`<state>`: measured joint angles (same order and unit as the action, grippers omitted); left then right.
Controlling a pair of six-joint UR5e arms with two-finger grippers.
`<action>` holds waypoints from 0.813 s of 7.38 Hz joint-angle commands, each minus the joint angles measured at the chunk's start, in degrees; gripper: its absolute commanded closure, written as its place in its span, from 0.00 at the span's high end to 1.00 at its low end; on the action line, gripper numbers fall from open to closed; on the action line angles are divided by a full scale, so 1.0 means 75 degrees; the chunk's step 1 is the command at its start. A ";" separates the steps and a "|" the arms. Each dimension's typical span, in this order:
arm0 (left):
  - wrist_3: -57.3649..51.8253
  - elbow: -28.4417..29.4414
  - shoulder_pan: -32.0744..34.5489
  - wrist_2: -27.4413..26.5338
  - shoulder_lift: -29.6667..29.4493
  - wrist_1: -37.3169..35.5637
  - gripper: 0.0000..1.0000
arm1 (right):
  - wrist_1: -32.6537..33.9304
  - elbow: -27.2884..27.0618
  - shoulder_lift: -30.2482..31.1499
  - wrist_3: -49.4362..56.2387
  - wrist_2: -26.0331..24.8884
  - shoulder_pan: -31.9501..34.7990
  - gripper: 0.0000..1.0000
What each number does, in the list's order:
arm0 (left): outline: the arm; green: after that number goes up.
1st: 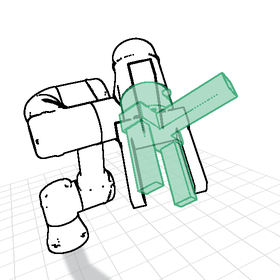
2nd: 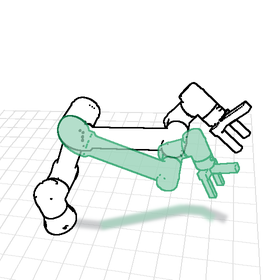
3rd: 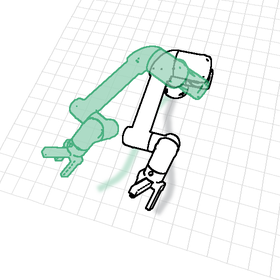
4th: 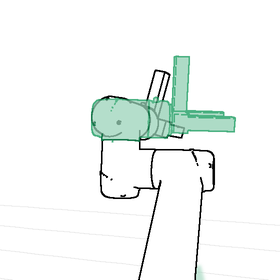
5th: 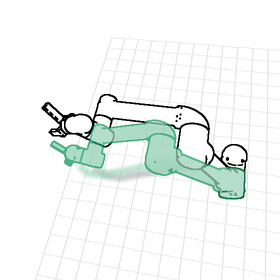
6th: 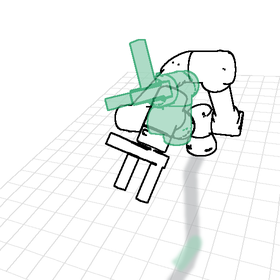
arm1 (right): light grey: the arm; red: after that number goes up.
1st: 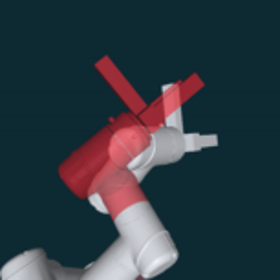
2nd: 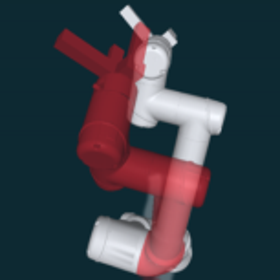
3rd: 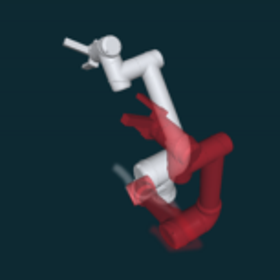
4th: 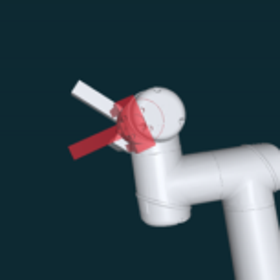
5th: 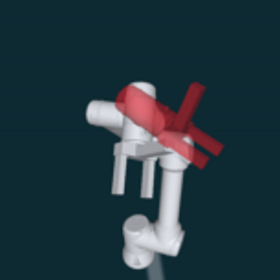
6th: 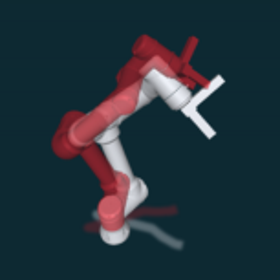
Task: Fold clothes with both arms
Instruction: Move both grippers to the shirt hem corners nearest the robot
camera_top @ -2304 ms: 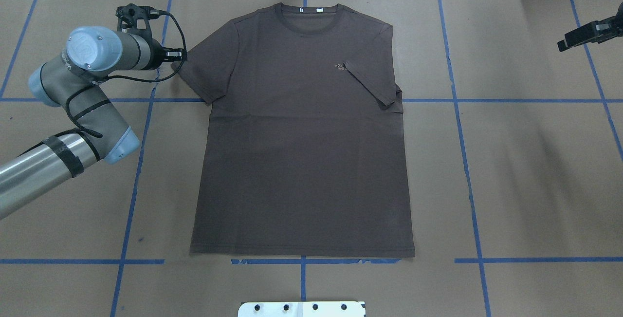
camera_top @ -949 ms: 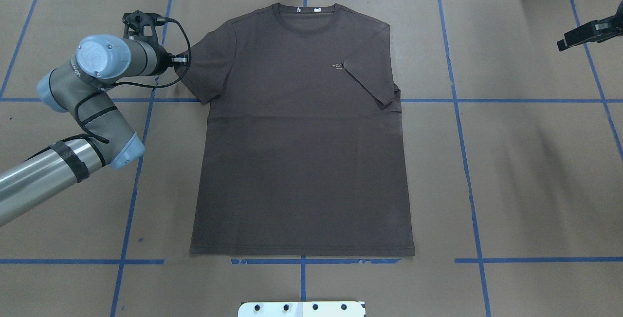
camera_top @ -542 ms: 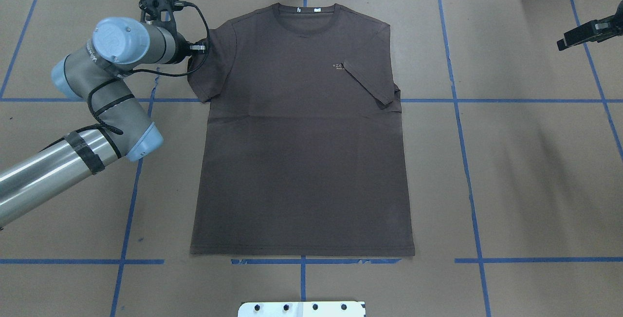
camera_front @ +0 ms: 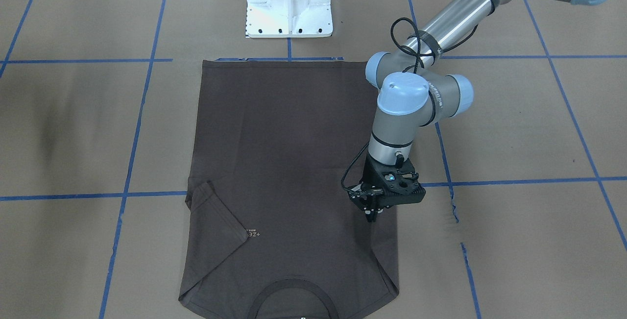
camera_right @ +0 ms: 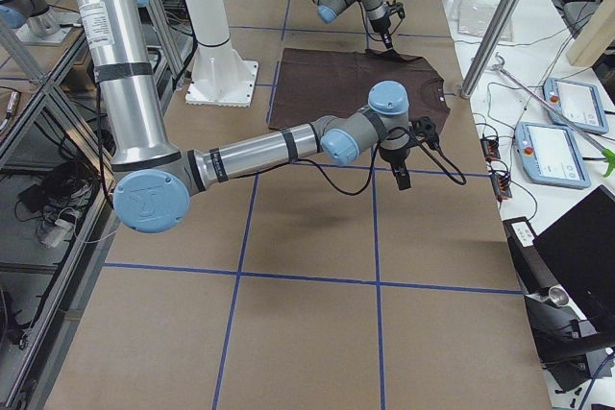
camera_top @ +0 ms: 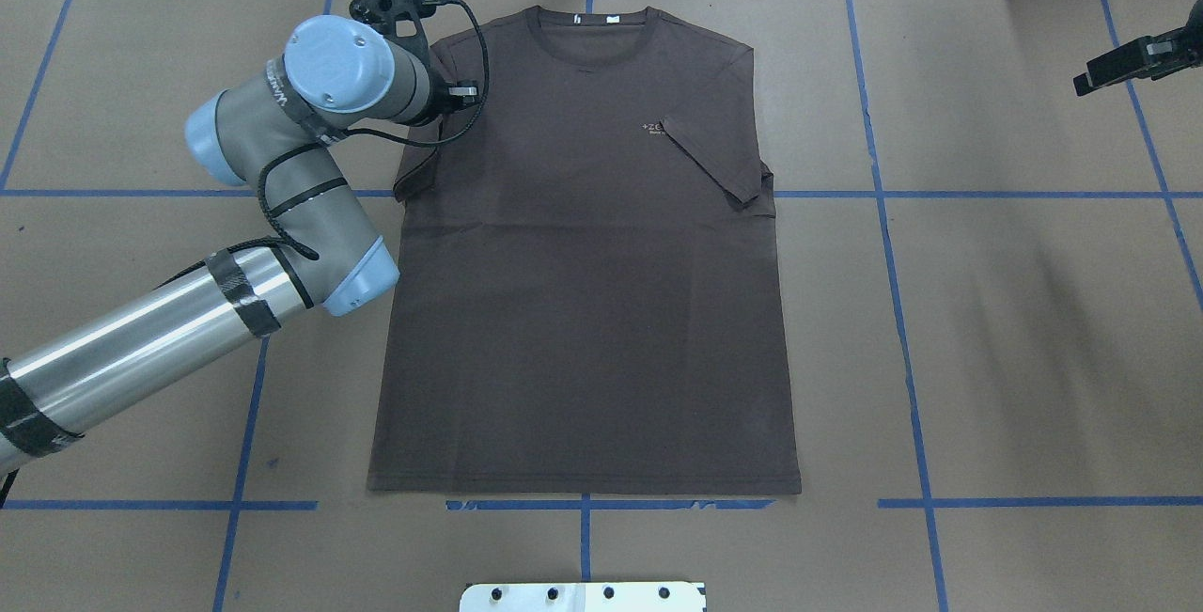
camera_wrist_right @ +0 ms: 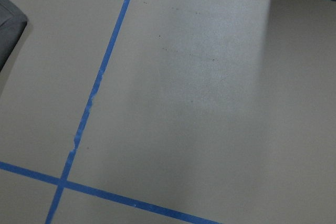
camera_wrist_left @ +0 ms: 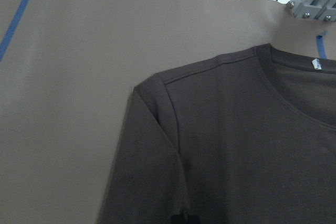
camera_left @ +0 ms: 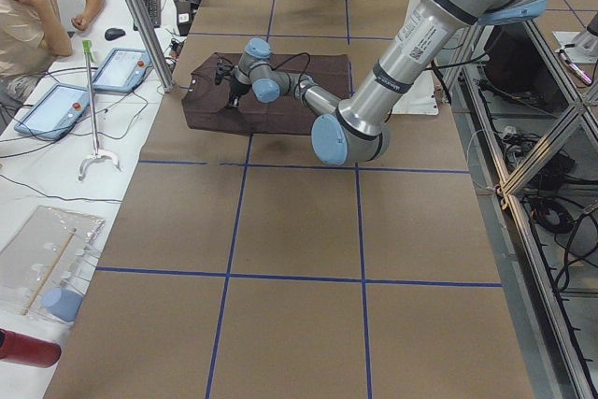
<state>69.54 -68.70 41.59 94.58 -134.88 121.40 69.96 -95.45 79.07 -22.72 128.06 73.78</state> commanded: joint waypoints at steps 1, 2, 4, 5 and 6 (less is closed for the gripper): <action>0.0068 0.0301 -0.0049 -0.0013 -0.0227 -0.0050 0.28 | -0.0011 0.0012 -0.0008 -0.0053 -0.0012 -0.0016 1.00; -0.0373 0.0266 -0.0037 -0.0013 -0.0193 -0.0038 0.99 | -0.0011 -0.0011 -0.0019 -0.0099 -0.0001 -0.0040 1.00; -0.0833 -0.0293 -0.0026 0.0069 0.0017 -0.0061 1.00 | -0.0069 -0.0197 -0.0008 -0.1506 0.0011 -0.0260 1.00; -0.0928 -0.1074 -0.0049 0.0162 0.0436 -0.0166 1.00 | -0.0290 -0.0570 0.0085 -0.2713 -0.0082 -0.0761 1.00; -0.0917 -0.2207 -0.0049 0.0615 0.1055 -0.0457 1.00 | -0.0501 -0.1061 0.0341 -0.3630 -0.0129 -0.1196 1.00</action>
<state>63.15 -76.10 41.27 96.22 -131.88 119.98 68.05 -99.47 79.91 -40.27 127.60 68.81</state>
